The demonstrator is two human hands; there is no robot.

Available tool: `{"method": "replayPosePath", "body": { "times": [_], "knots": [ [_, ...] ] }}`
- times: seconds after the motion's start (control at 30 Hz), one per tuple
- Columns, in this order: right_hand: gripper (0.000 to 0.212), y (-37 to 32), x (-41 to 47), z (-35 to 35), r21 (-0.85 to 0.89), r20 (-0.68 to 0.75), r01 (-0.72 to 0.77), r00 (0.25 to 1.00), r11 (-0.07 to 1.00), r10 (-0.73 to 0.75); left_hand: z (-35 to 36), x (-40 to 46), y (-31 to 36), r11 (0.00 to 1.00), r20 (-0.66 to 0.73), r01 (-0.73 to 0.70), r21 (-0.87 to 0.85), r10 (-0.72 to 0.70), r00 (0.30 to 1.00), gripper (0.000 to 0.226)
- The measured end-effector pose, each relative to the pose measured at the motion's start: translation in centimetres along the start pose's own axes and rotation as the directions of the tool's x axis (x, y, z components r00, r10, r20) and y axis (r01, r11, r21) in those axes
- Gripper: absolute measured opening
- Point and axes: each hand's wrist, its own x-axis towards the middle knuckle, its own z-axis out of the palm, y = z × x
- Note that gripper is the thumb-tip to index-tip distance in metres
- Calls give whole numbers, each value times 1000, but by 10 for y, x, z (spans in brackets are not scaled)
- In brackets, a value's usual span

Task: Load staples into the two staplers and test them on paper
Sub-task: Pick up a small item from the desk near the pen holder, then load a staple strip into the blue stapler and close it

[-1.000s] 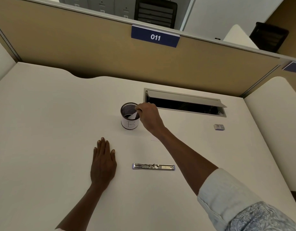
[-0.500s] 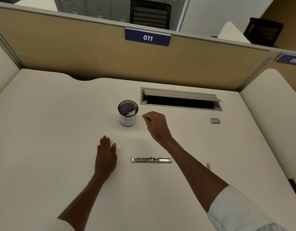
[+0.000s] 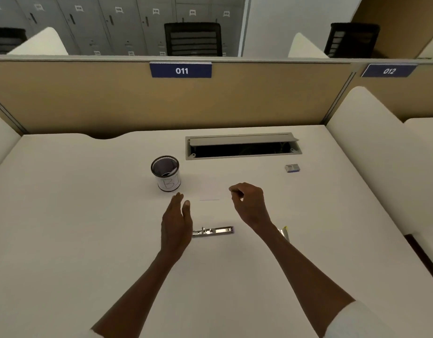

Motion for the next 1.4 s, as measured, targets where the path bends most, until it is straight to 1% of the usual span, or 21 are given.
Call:
{"method": "replayPosePath", "body": {
  "times": [0.17, 0.33, 0.63, 0.8, 0.87, 0.97, 1.03, 1.1, 1.23, 1.4],
  "knots": [
    [18, 38, -2, -38, -27, -65, -44, 997, 999, 42, 34, -1, 47, 995, 28, -67, -70, 69, 997, 40],
    [18, 82, 3, -70, -54, -109, -120, 988, 991, 113, 80, -2, 84, 989, 99, -98, -115, 109, 989, 36],
    [19, 161, 36, -104, -81, -170, -295, 945, 952, 278, 159, 20, 129, 988, 249, -124, -96, 144, 958, 34],
    [11, 193, 62, -108, -105, -162, -362, 925, 926, 344, 189, 39, 142, 991, 321, -135, -20, 134, 938, 34],
    [15, 204, 73, -107, -114, -147, -385, 918, 916, 368, 198, 44, 144, 991, 338, -133, -1, 126, 933, 34],
    [29, 221, 90, -100, -159, -129, -423, 905, 892, 406, 213, 51, 143, 992, 360, -123, 6, 113, 926, 35],
    [38, 231, 102, -94, -197, -98, -454, 891, 869, 443, 220, 54, 141, 994, 375, -109, -1, 102, 921, 35],
    [42, 240, 112, -87, -227, -67, -469, 882, 854, 466, 226, 56, 139, 995, 383, -100, -12, 96, 919, 34],
    [42, 252, 121, -75, -230, -37, -496, 864, 837, 502, 236, 61, 134, 997, 374, -75, -29, 81, 924, 33],
    [37, 253, 123, -66, -267, -80, -483, 873, 834, 481, 242, 62, 131, 996, 380, -65, -57, 81, 921, 32]
  ]
}}
